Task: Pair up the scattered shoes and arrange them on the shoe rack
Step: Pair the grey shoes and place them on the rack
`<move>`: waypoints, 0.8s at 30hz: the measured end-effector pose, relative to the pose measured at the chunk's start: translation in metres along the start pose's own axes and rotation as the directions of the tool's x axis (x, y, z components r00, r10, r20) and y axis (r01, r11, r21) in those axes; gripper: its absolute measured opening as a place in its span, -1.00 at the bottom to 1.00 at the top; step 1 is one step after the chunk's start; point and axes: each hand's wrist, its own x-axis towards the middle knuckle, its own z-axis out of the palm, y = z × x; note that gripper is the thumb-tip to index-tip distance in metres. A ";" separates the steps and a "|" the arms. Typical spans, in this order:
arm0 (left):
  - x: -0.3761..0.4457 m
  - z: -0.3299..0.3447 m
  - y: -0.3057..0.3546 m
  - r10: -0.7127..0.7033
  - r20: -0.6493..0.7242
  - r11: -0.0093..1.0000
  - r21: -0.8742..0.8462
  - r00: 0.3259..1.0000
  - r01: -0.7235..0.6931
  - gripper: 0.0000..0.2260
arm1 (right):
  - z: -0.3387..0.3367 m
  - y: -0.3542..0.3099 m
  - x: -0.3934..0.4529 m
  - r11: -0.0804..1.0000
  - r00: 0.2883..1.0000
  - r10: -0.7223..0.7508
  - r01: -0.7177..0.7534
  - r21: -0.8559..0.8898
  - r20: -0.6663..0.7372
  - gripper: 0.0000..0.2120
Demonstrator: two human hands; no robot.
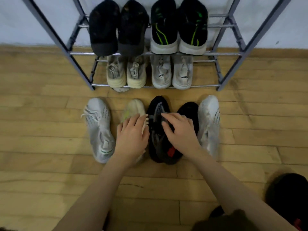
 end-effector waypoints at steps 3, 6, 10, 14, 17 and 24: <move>-0.009 -0.014 -0.042 -0.103 -0.029 0.995 -0.012 0.994 0.103 -0.65 | 0.023 -0.032 0.013 0.996 0.989 -0.082 0.083 -0.008 0.123 -0.66; -0.015 -0.021 -0.086 -0.224 -0.029 0.974 -0.017 0.974 0.224 -0.63 | 0.052 -0.063 0.024 0.990 0.962 -0.124 0.135 -0.029 0.244 -0.63; -0.021 -0.017 -0.131 -0.369 0.036 0.929 0.015 0.929 0.369 -0.55 | 0.088 -0.084 0.041 0.974 0.917 -0.159 0.207 -0.096 0.367 -0.58; -0.017 0.001 -0.156 -0.472 0.150 0.881 0.040 0.869 0.472 -0.46 | 0.115 -0.094 0.060 0.966 0.892 -0.120 0.207 -0.158 0.436 -0.53; -0.009 0.011 -0.168 -0.507 0.166 0.860 0.031 0.846 0.509 -0.44 | 0.136 -0.099 0.075 0.950 0.882 -0.104 0.225 -0.215 0.460 -0.49; -0.009 0.024 -0.180 -0.431 0.027 0.831 -0.379 0.902 0.408 -0.53 | 0.173 -0.103 0.081 0.980 0.909 -0.157 0.192 -0.054 0.387 -0.51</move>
